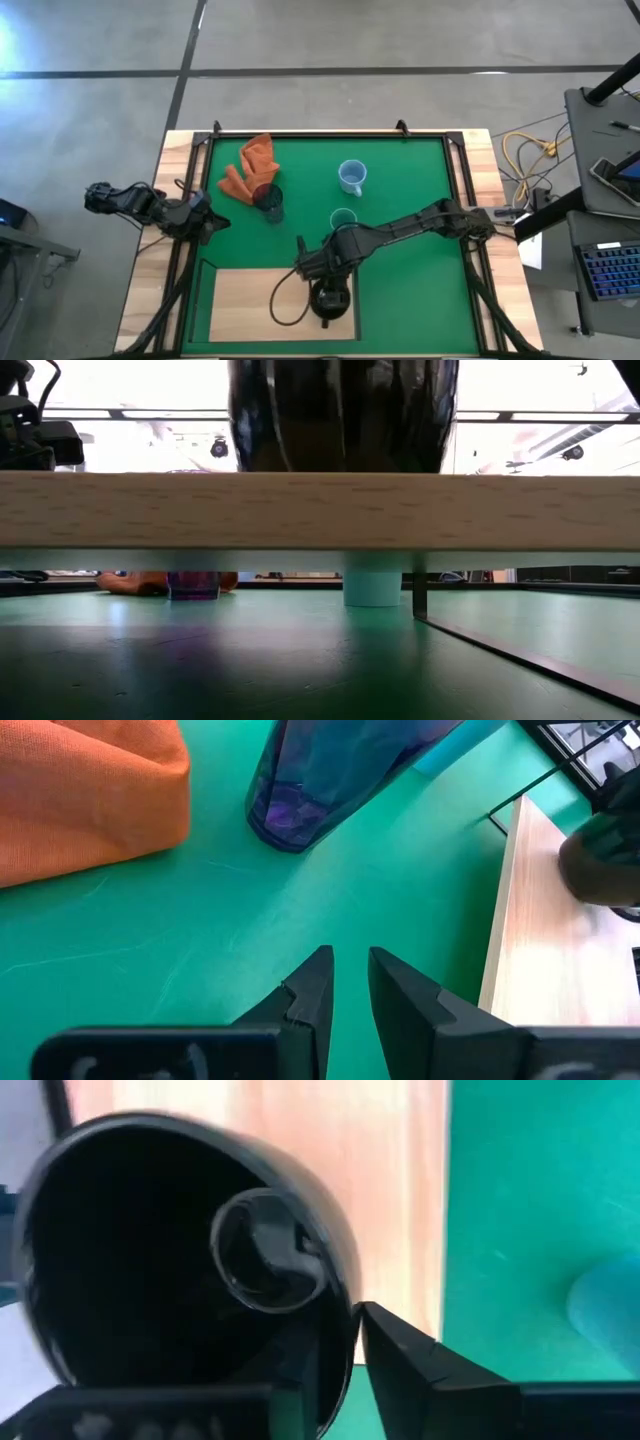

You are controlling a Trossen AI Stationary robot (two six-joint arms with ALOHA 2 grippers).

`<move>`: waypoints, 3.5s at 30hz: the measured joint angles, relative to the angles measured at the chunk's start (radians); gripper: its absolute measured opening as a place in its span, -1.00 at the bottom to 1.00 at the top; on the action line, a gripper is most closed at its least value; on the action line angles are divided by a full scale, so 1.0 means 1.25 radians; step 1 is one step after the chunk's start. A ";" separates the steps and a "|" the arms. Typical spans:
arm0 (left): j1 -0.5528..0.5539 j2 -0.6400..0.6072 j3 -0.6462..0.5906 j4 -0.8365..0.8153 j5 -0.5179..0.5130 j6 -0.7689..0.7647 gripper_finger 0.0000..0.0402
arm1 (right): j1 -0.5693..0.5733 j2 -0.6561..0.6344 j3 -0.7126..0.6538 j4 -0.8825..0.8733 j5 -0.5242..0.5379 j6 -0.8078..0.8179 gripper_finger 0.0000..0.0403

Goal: Stack small to large cups/mugs on shelf
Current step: Put the black mug on the shelf

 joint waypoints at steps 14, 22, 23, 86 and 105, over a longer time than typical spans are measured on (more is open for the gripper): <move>0.000 0.000 0.000 0.000 0.000 0.000 -0.74 | -0.005 -0.047 0.010 0.005 0.097 -0.080 -0.27; 0.000 0.000 0.000 0.000 0.000 0.000 -0.74 | -0.066 -0.177 0.124 0.083 0.156 -0.143 -0.25; 0.000 0.000 0.000 0.000 0.000 0.000 -0.74 | -0.075 -0.201 0.128 0.108 0.158 -0.139 -0.25; -0.002 0.578 0.436 0.968 0.260 0.570 -0.74 | -0.201 -0.338 0.116 0.056 0.572 0.024 -0.40; -0.056 0.699 0.542 0.365 0.117 0.322 -0.90 | -0.187 -0.350 0.116 -0.203 0.509 0.174 -0.45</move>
